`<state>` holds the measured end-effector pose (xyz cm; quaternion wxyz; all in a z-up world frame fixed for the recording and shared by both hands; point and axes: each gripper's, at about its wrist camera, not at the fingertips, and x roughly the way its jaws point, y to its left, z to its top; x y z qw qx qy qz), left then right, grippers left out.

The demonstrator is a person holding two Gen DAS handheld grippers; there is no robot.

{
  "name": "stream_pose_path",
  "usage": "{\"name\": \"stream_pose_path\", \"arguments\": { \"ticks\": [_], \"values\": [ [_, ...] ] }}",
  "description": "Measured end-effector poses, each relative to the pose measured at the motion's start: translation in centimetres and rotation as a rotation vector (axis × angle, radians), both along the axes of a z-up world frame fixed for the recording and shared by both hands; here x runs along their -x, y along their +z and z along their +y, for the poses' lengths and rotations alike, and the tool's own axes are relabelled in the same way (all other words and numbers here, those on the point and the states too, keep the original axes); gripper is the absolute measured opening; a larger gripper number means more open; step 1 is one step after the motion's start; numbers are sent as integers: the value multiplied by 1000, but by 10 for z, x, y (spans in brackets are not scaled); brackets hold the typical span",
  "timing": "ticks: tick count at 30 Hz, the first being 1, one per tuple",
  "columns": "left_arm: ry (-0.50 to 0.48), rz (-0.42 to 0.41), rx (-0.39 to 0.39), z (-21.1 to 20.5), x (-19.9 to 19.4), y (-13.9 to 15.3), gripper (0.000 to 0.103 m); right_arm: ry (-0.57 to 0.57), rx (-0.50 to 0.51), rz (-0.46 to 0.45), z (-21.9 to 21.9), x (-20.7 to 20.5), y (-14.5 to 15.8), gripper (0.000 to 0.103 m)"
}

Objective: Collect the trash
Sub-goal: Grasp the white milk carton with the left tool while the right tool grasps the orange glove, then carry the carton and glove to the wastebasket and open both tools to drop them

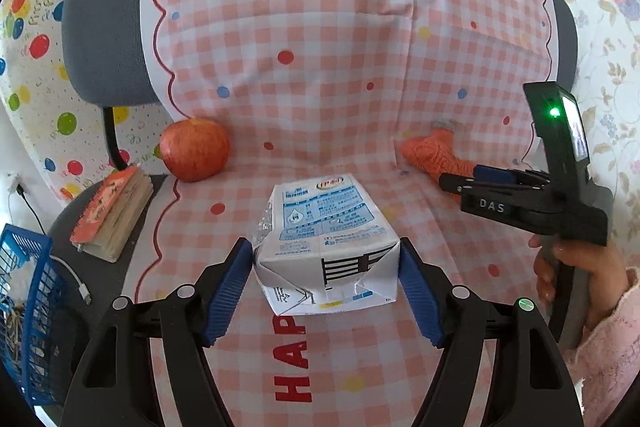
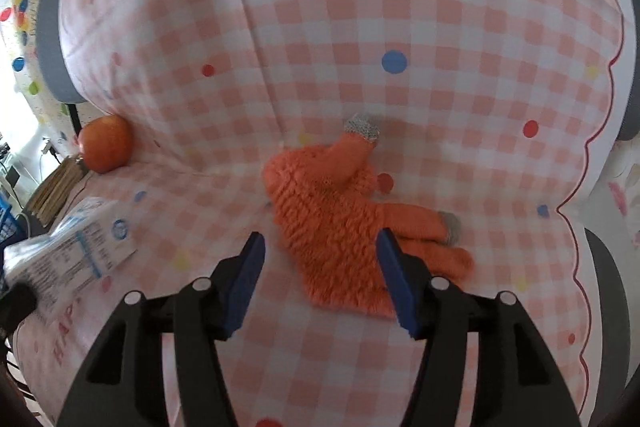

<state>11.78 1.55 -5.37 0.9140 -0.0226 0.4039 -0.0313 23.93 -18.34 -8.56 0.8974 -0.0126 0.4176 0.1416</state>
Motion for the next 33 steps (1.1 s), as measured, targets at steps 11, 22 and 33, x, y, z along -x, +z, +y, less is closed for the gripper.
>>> {"name": "stream_pose_path", "arguments": {
  "ticks": [11,22,33],
  "values": [
    [-82,70,13,20,45,-19,72,39,0,6,-1,79,10,15],
    [-45,85,46,27,69,-15,89,-24,-90,-26,-9,162,32,15],
    [37,147,58,21,25,-26,85,-71,-95,-87,-24,198,51,15]
  ]
}}
